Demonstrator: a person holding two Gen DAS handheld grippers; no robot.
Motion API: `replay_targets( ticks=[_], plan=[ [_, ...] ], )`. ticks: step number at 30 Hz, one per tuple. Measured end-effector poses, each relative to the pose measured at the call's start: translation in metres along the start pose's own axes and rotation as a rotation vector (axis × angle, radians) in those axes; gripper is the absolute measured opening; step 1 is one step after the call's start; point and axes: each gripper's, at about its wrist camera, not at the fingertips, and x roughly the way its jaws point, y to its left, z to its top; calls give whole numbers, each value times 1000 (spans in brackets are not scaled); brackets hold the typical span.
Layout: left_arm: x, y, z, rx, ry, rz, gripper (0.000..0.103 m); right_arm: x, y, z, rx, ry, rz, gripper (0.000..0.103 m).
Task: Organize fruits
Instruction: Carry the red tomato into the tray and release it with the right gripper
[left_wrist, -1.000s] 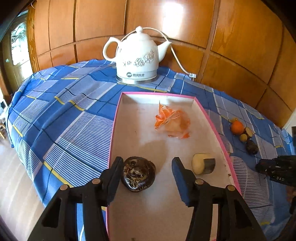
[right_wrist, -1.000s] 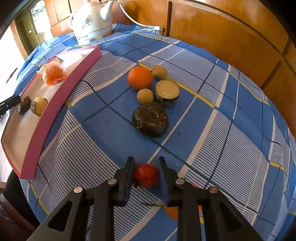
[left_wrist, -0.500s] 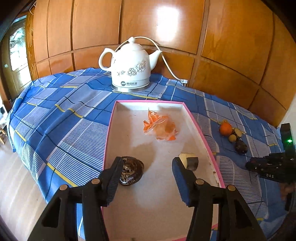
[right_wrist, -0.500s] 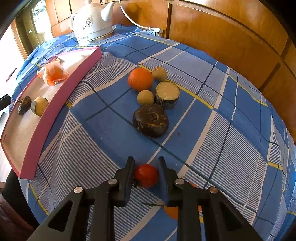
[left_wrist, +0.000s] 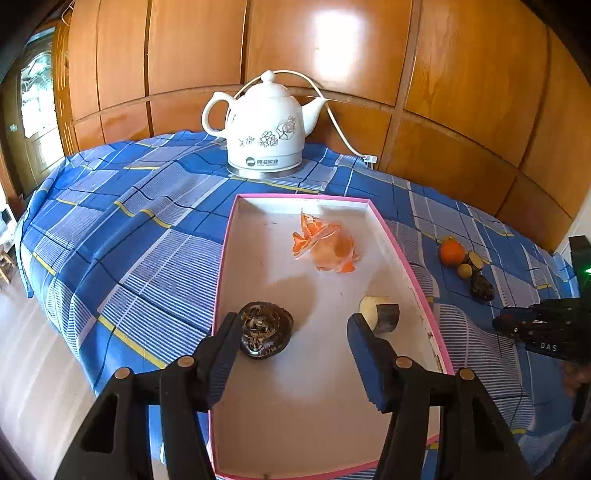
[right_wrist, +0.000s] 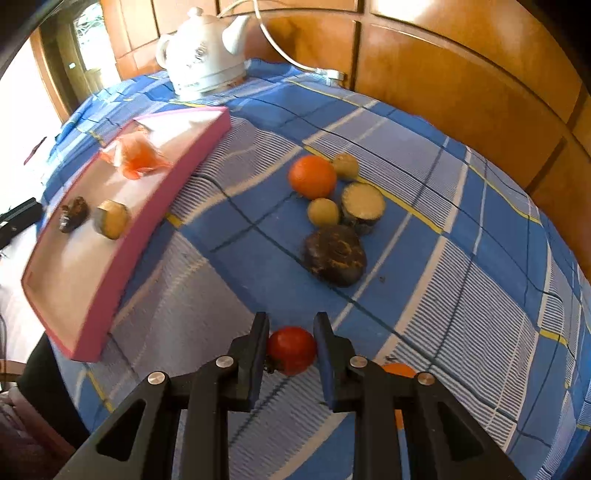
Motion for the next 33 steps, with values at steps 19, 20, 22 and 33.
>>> replay_targets(
  ticks=[19, 20, 22, 33],
  plan=[
    [2, 27, -5, -64, -2, 41, 60, -33, 113, 31, -81, -153, 272, 25],
    [2, 28, -5, -66, -2, 45, 60, -32, 116, 32, -82, -155, 281, 25],
    [2, 31, -5, -71, -5, 51, 60, -30, 126, 32, -87, -156, 293, 25],
    [0, 37, -7, -86, -12, 63, 63, -8, 157, 33, -103, -129, 299, 25]
  ],
)
